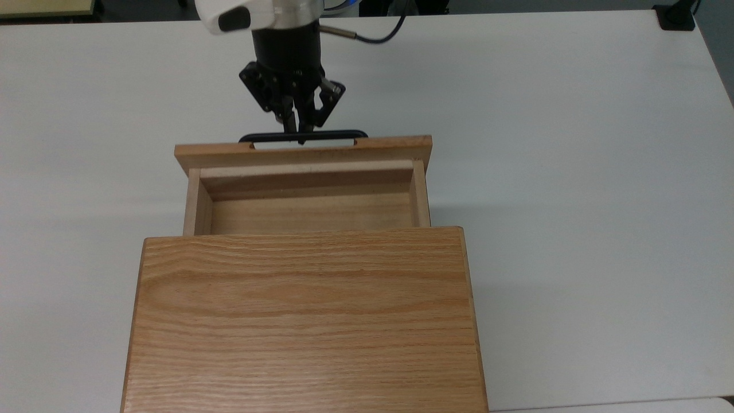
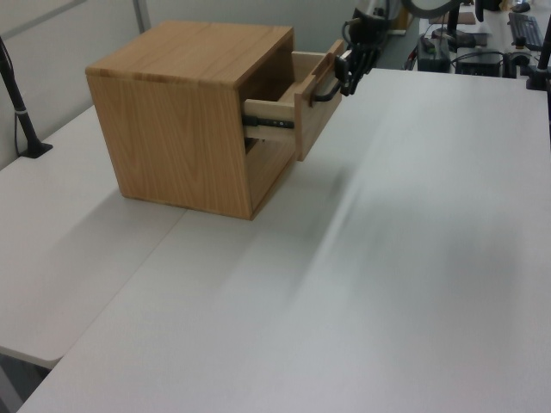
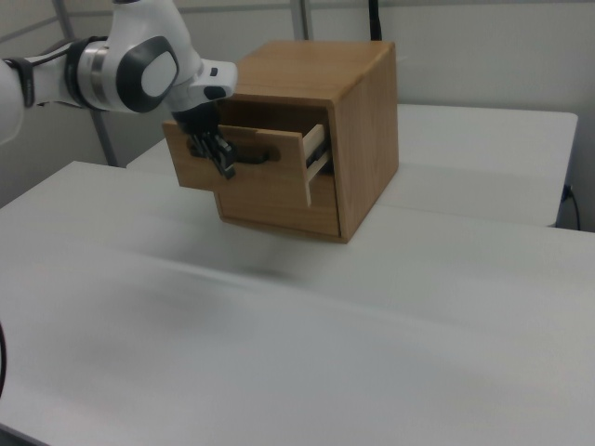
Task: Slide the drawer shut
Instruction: 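Push the drawer front with the gripper into the cabinet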
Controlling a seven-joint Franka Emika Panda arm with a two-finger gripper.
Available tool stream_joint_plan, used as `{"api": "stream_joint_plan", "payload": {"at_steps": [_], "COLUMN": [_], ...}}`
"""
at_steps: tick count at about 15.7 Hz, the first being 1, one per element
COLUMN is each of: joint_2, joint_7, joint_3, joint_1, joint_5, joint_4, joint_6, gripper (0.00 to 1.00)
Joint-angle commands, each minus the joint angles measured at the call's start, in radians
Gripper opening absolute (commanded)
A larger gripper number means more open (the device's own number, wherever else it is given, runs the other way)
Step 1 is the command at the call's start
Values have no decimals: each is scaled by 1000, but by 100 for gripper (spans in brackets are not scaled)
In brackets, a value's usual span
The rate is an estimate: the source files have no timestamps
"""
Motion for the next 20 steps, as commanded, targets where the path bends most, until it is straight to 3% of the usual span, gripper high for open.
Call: {"api": "stream_joint_plan", "payload": {"at_steps": [1,10,14,20], "joint_2": [110,239,262,247], "joint_7": [74,205,265,262], "joint_3": [-2,-3,-8,-6], "joint_1": [3,4,6,3], "joint_5": [-40,-90,-121,-133], "joint_4": [133,265,270,265], "joint_6": [44,177,257,253], "gripper": [19,18,18,19]}}
